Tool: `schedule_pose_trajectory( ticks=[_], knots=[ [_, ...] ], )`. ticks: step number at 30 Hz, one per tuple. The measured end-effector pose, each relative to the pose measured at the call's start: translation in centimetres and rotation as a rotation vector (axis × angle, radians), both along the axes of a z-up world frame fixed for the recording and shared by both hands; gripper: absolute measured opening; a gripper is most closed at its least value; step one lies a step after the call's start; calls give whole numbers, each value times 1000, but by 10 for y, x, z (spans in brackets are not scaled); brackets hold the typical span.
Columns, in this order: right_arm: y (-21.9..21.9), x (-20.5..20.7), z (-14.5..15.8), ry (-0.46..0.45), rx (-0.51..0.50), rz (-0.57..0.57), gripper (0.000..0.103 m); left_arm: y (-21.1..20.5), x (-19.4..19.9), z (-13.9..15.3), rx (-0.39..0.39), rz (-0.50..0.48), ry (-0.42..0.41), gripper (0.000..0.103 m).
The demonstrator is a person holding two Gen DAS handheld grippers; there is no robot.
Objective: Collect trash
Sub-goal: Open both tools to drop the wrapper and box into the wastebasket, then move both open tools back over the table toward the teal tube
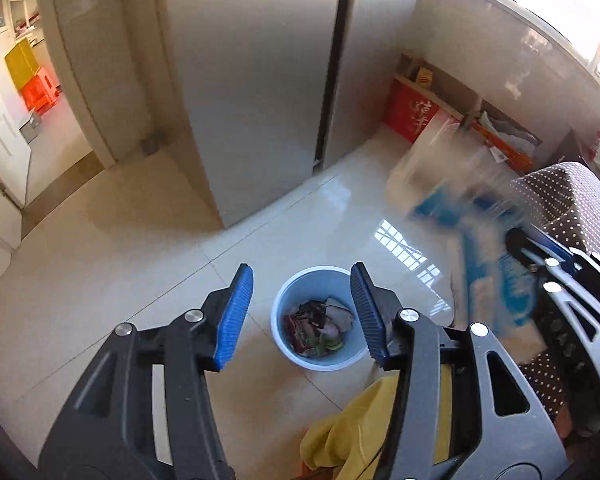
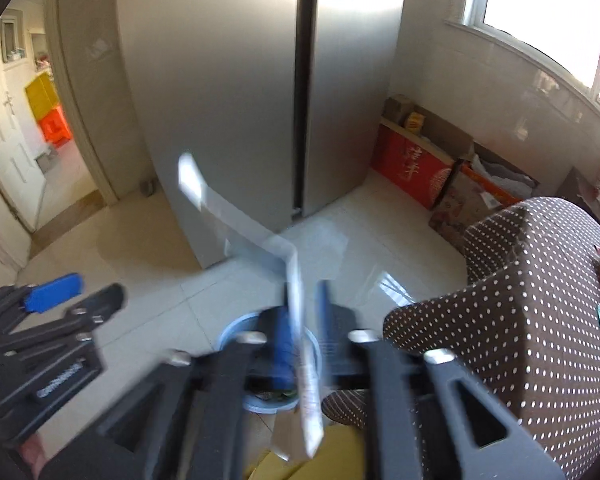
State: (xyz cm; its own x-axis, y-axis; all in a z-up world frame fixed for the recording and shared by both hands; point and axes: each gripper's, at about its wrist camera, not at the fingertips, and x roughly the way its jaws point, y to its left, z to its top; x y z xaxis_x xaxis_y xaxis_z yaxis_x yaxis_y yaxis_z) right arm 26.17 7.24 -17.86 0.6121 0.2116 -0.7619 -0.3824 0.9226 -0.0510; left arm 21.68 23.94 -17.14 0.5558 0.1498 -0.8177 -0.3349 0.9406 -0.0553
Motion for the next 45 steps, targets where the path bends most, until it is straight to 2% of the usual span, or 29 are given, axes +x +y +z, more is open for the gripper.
schedule_pose_trajectory(
  ticks=[1,7,15,24,33,45],
  knots=[
    [2,0,-2,-5,-9,-15,63,1,-3,0,2,6,0,53],
    [2,-3,-5,-4,-5,-18,62,8,-14,-3,6,33,18,53],
    [-7,-9,1,-5,-15,-25,63,-3,-15,2,15,9,7,54],
    [-33,-23,25,-52,30,-41,63,-34,-11,26,44,-42,-41,57],
    [-99,-31,59,-124,68,-152,66,-99,2,52,59,-166,-104,63],
    [-232,-32,78,-171,59,-396,68,-232,31,73,47,-449,-152,68]
  ],
)
